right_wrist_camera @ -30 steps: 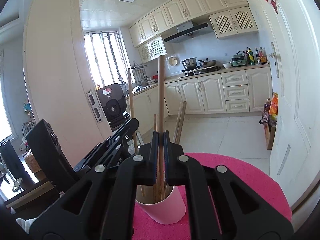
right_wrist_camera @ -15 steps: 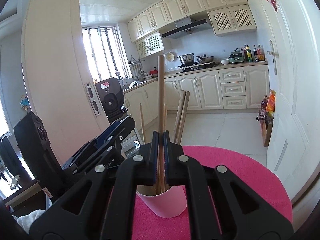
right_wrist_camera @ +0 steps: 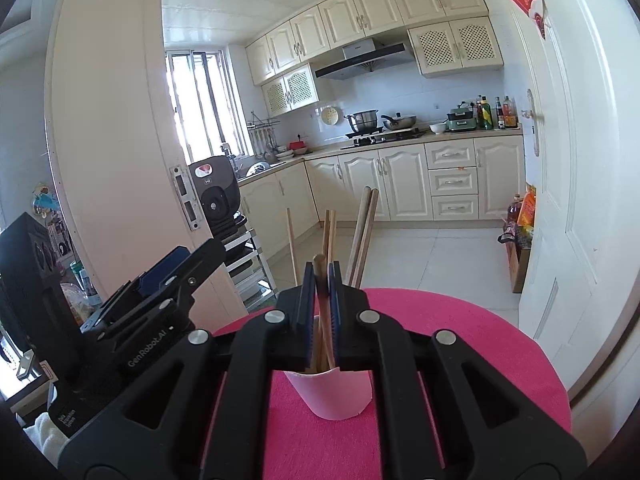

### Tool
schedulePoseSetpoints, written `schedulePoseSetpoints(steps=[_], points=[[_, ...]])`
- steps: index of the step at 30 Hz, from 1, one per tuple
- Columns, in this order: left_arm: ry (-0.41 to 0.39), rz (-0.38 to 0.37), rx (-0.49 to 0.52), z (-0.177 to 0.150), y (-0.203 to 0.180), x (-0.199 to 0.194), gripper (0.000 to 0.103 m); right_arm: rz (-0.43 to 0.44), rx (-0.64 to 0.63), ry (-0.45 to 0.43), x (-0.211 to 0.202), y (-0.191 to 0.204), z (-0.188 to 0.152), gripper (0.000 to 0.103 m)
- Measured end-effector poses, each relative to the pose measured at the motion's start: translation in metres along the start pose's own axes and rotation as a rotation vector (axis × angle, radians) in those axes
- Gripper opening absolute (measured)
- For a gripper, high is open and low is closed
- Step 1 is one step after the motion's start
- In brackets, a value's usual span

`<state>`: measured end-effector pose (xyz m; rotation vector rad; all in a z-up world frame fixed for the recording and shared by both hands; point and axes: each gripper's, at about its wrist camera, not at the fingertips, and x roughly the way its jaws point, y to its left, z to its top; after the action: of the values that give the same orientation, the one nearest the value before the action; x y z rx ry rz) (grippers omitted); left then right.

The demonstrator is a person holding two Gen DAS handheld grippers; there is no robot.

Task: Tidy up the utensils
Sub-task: 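Open the right tool to release its chopstick into the pink cup, then move both open tools back over the chopstick pile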

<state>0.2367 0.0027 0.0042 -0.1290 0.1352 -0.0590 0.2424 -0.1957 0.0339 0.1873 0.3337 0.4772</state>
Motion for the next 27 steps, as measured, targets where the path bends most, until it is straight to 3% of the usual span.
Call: schedulePoseSetpoints(steps=[9, 11, 16, 19, 27], points=[[0.082, 0.018, 0.014, 0.0, 0.016, -0.042, 0.06, -0.028, 0.009, 0.005, -0.033, 0.009, -0.008, 0.011], [0.119, 0.023, 0.007, -0.003, 0.021, -0.047, 0.06, -0.031, 0.019, 0.016, -0.038, 0.01, -0.012, 0.021], [0.354, 0.009, -0.016, -0.023, 0.033, -0.041, 0.06, -0.014, 0.024, 0.106, -0.04, 0.017, -0.03, 0.026], [0.523, 0.001, -0.043, -0.044, 0.042, -0.034, 0.06, -0.009, 0.035, 0.196, -0.032, 0.021, -0.048, 0.026], [0.852, 0.038, -0.037, -0.105, 0.059, -0.023, 0.06, -0.015, 0.021, 0.436, -0.002, 0.037, -0.096, 0.026]])
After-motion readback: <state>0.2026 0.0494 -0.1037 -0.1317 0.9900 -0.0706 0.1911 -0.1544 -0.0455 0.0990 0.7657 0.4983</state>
